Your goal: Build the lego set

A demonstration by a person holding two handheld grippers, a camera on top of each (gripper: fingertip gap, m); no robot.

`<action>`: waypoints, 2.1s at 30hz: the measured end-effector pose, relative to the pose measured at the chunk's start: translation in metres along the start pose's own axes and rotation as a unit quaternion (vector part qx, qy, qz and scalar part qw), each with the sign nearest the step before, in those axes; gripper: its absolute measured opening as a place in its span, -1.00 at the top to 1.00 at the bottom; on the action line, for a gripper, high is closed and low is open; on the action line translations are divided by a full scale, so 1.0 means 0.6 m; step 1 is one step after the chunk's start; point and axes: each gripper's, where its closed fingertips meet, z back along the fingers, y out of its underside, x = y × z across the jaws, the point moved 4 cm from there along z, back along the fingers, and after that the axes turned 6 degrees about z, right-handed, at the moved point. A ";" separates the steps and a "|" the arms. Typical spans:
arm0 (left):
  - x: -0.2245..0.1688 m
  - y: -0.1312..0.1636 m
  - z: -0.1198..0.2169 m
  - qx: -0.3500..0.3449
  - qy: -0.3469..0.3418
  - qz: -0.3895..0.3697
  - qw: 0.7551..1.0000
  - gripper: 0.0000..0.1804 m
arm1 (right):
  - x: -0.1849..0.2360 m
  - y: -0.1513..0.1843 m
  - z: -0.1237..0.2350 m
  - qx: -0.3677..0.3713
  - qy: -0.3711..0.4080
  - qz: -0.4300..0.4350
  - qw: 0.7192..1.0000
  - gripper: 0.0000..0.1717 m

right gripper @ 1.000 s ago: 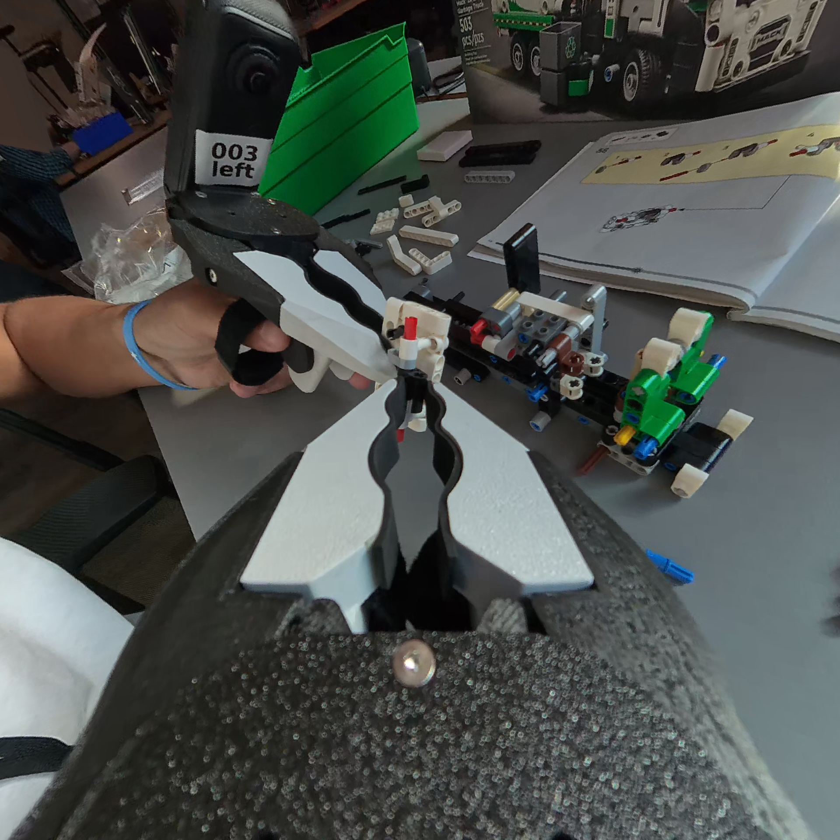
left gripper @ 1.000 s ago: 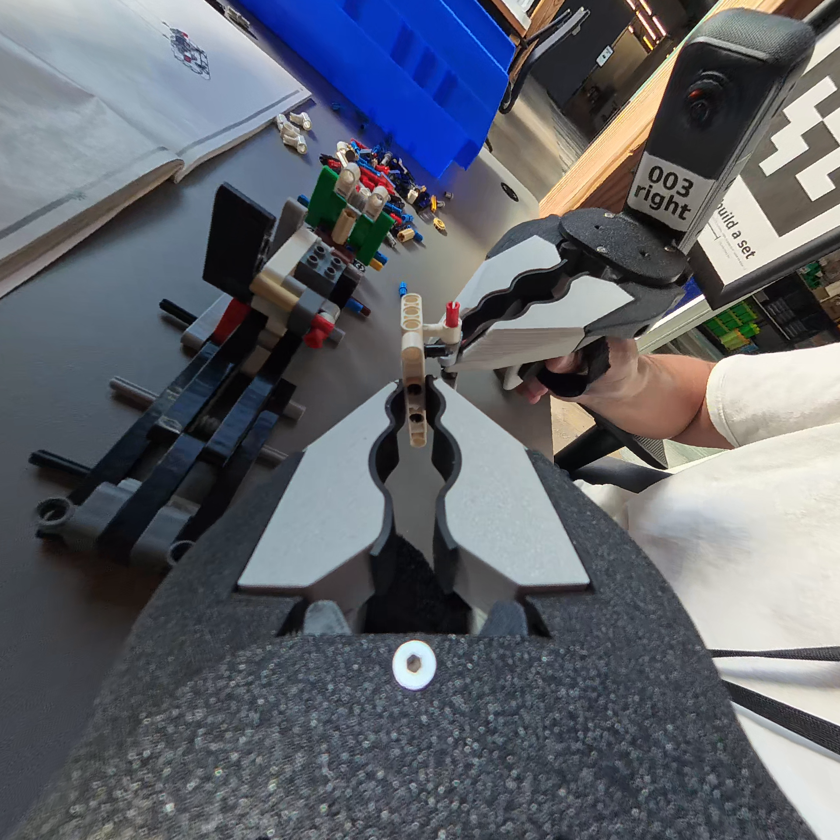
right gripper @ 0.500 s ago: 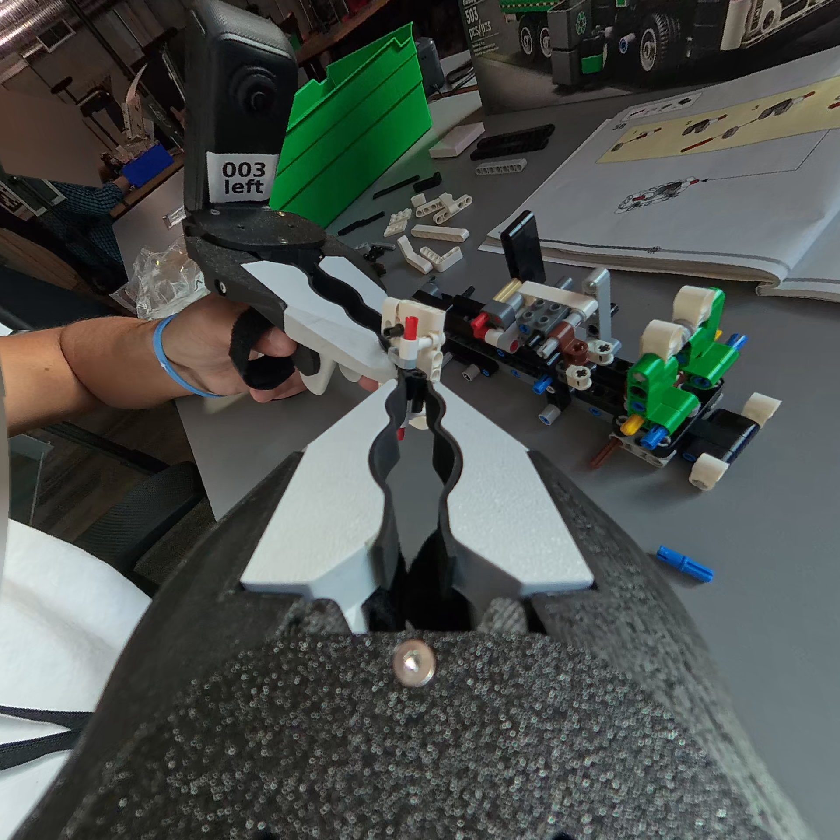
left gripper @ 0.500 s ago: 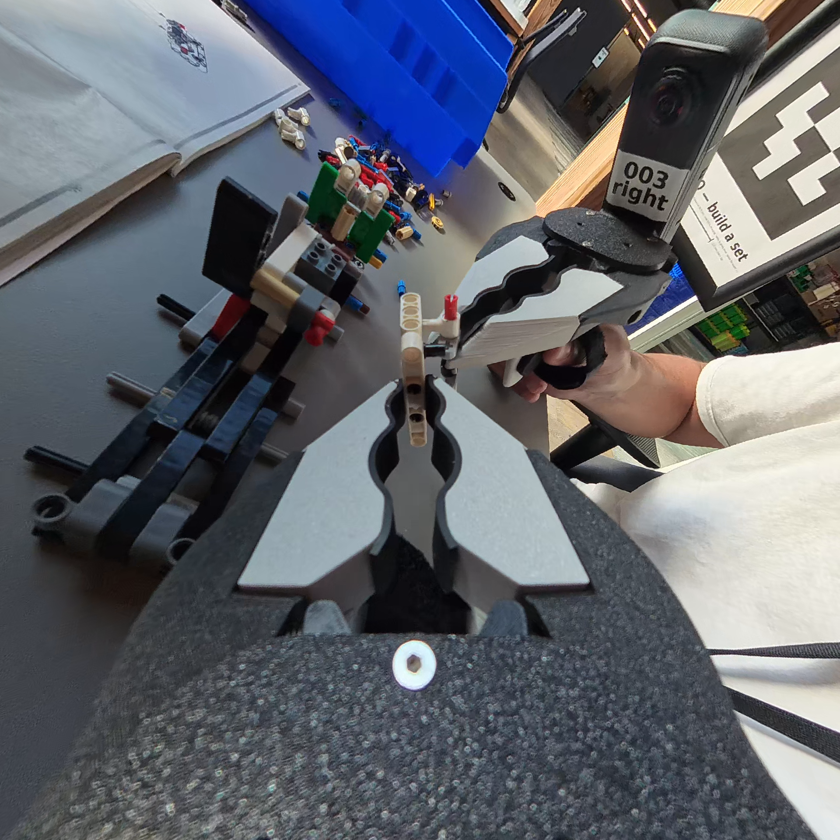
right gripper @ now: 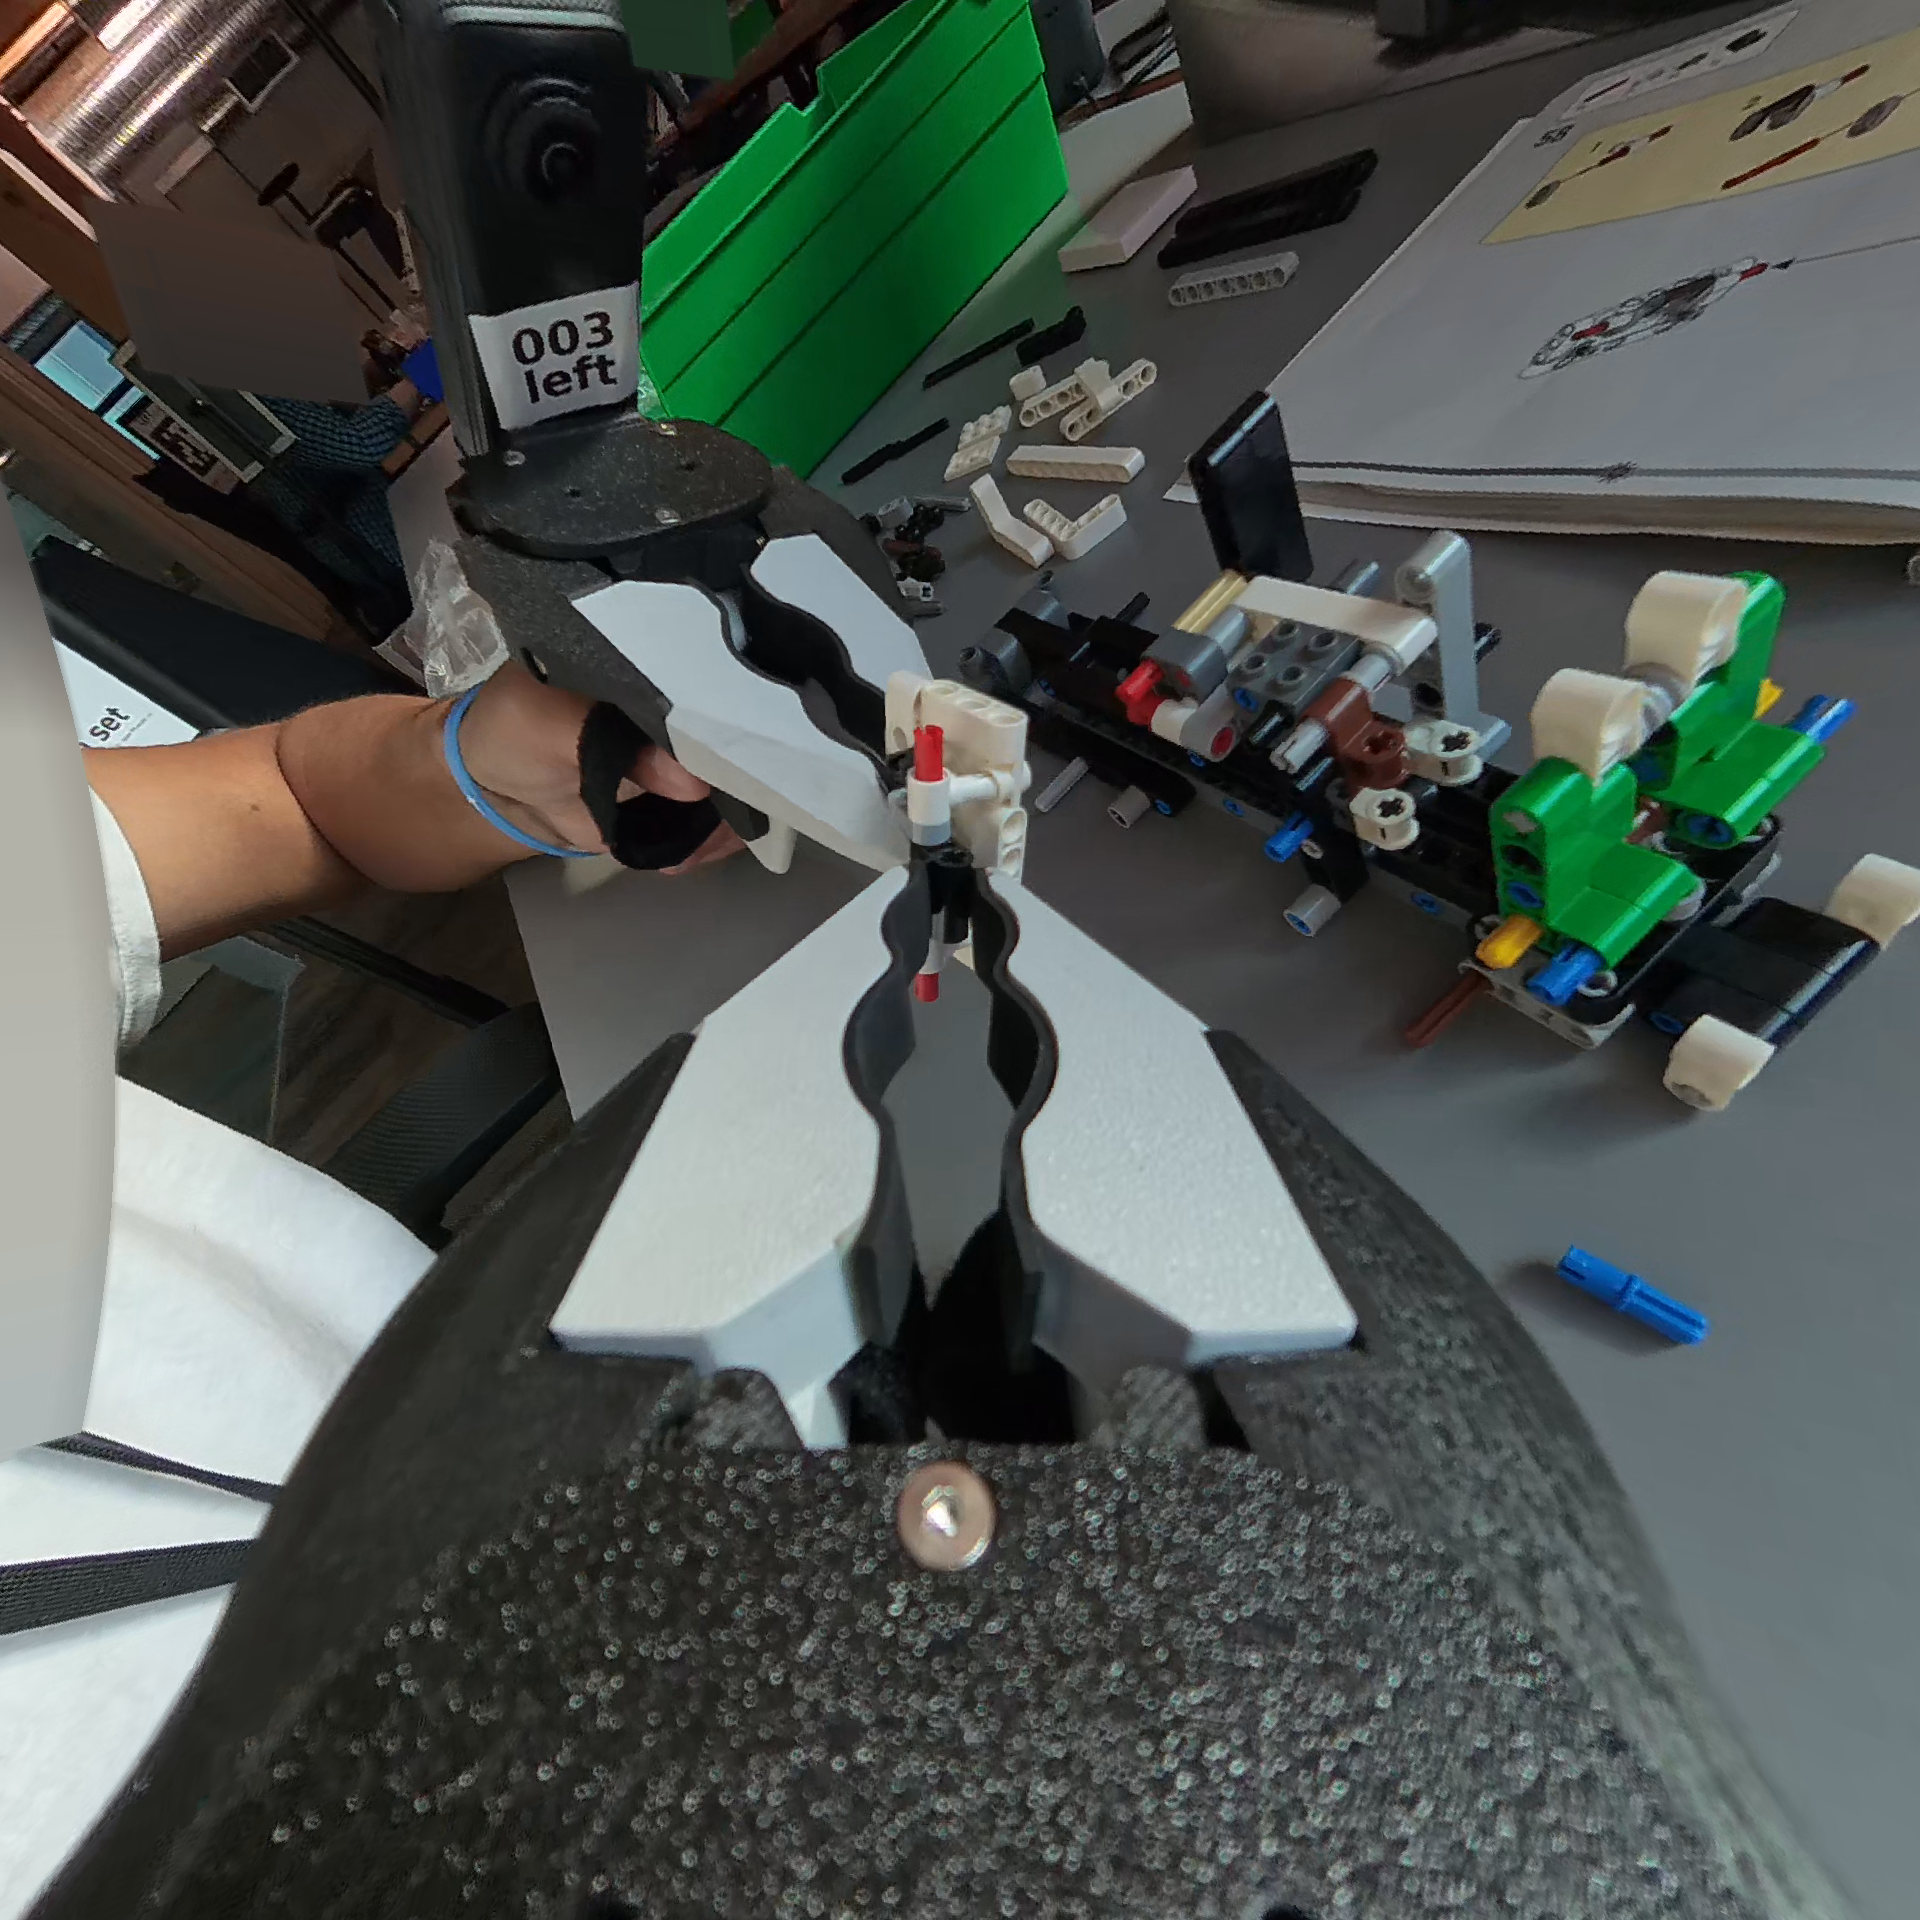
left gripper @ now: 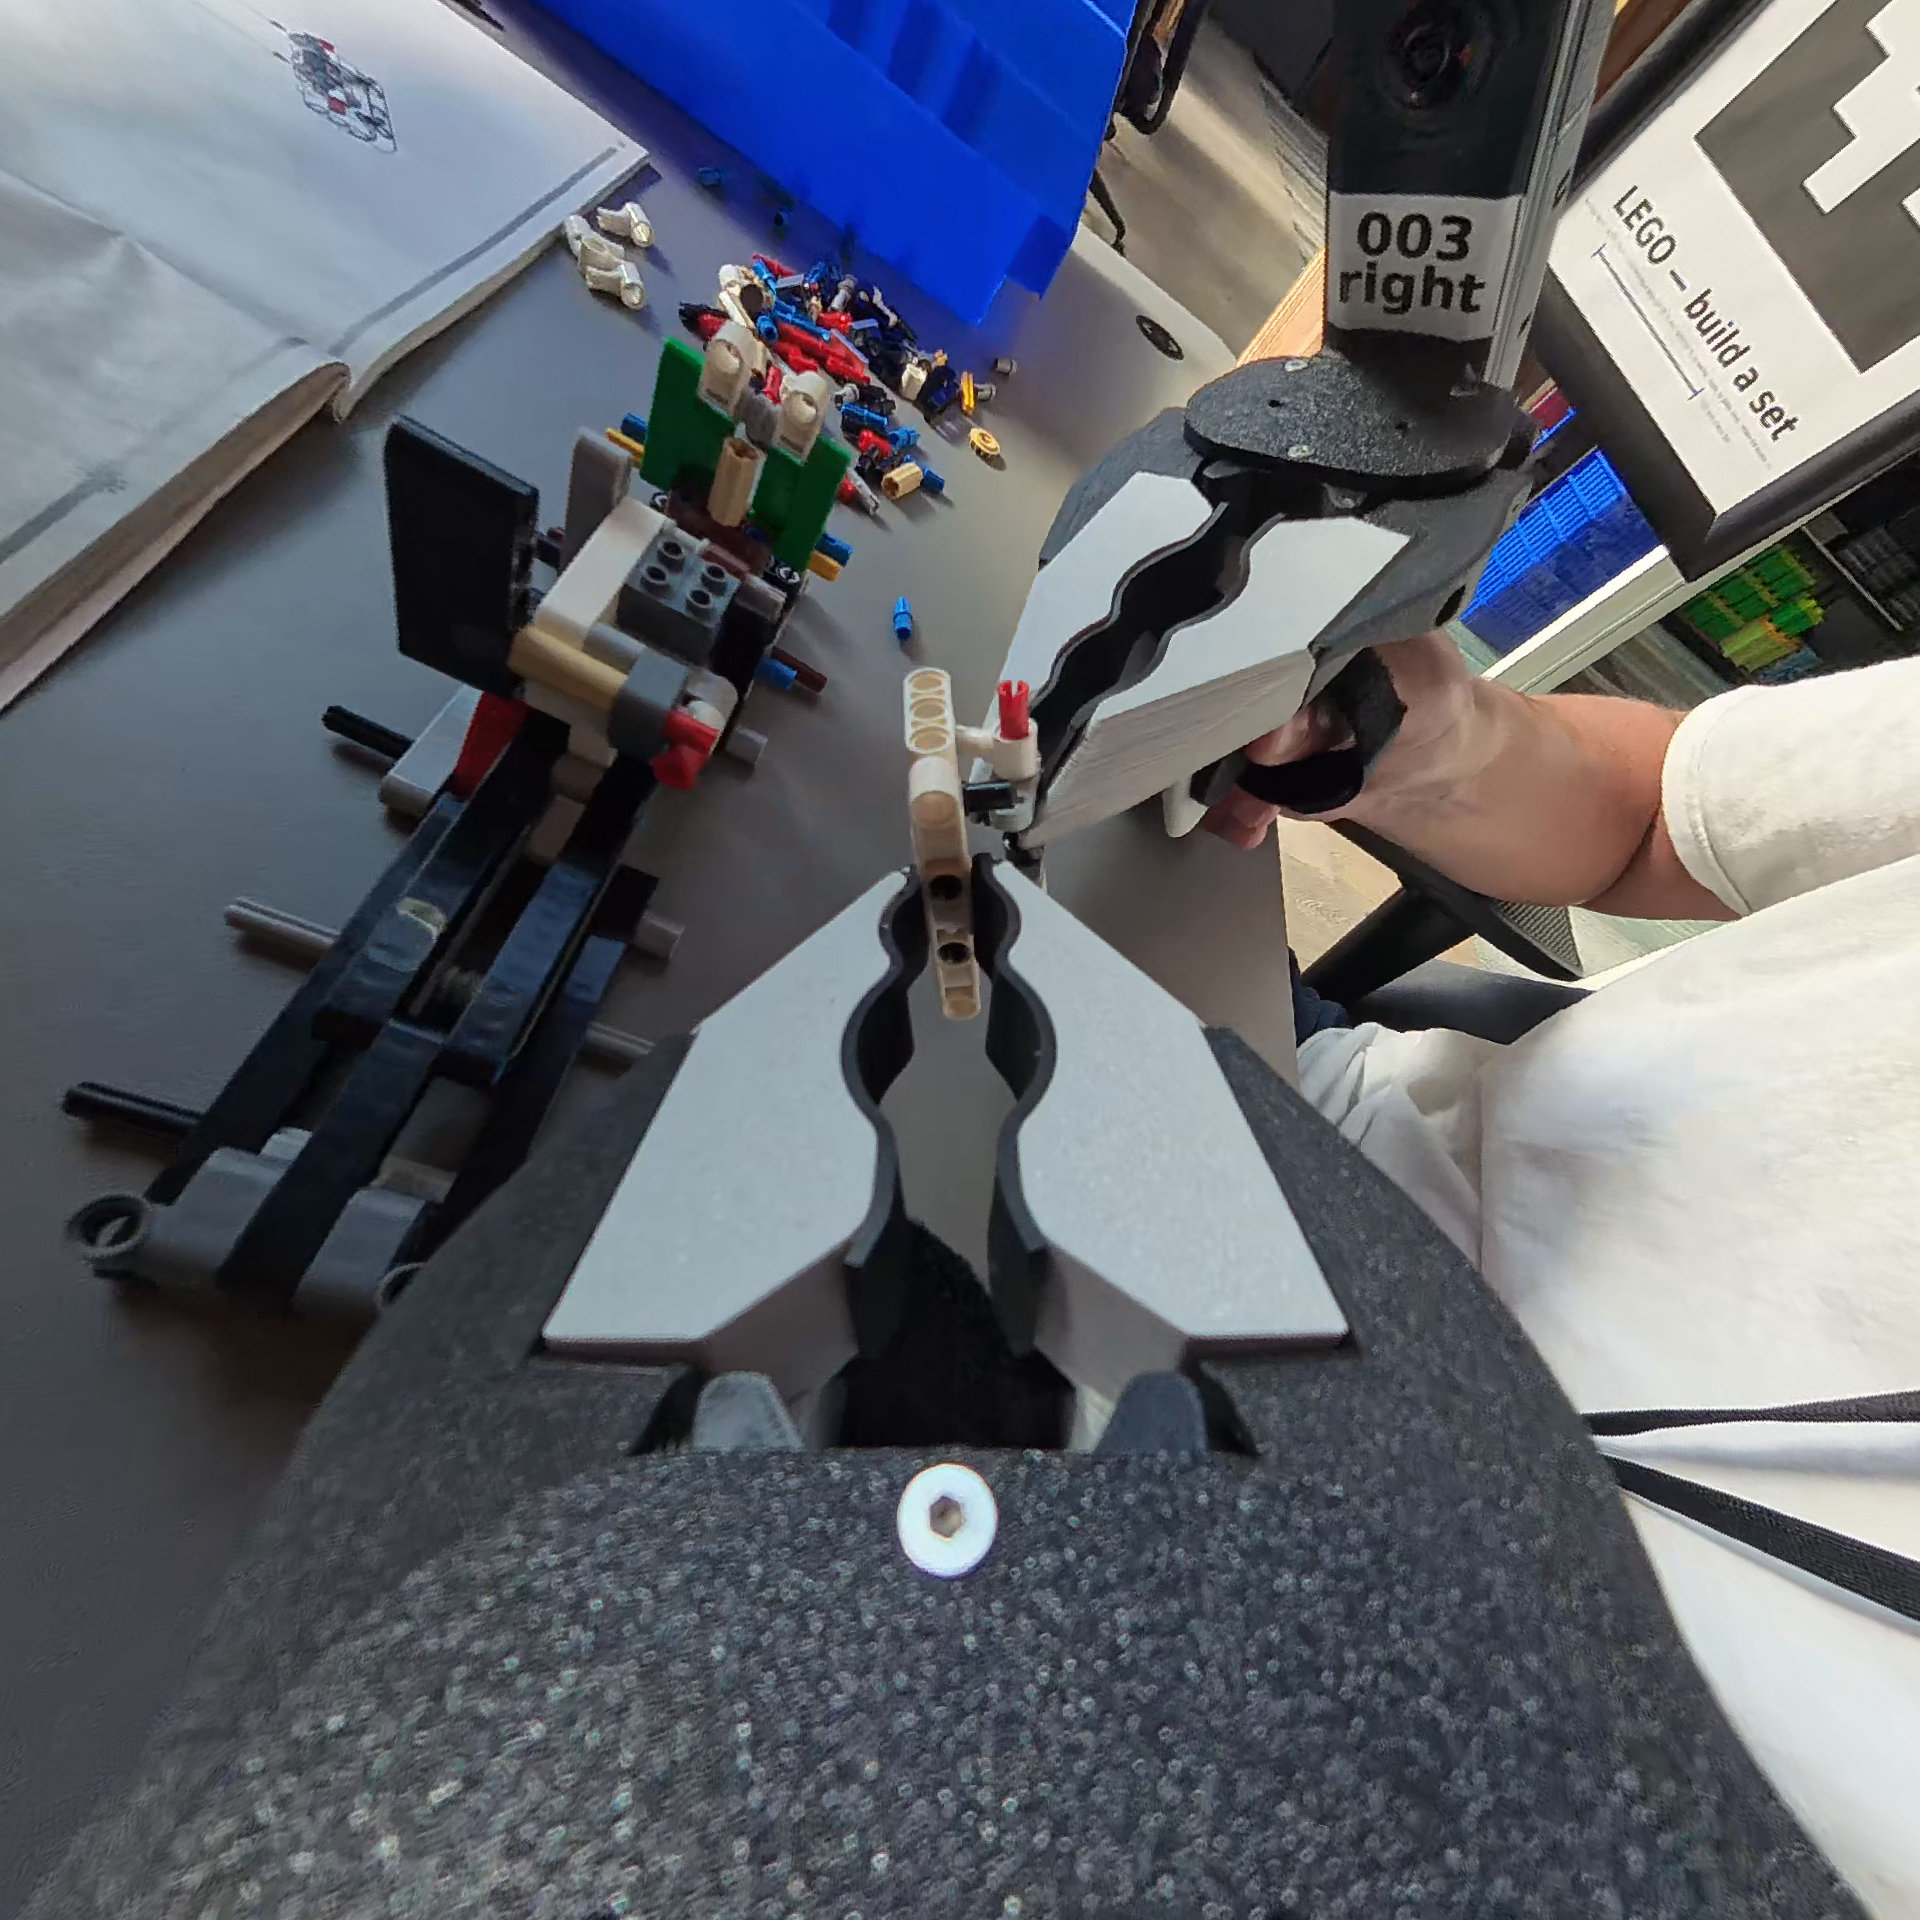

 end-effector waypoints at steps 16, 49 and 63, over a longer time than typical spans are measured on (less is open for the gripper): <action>-0.008 -0.007 0.006 -0.004 0.100 0.054 0.994 0.94 | 0.003 -0.009 0.013 -0.014 -0.089 -0.057 0.994 0.93; 0.008 -0.003 0.003 -0.002 0.094 0.123 0.988 0.94 | -0.004 -0.008 0.003 -0.023 -0.001 0.001 1.000 0.93; 0.007 -0.001 0.003 0.000 0.093 0.134 0.987 0.94 | -0.004 -0.006 0.001 -0.016 0.019 0.020 0.999 0.92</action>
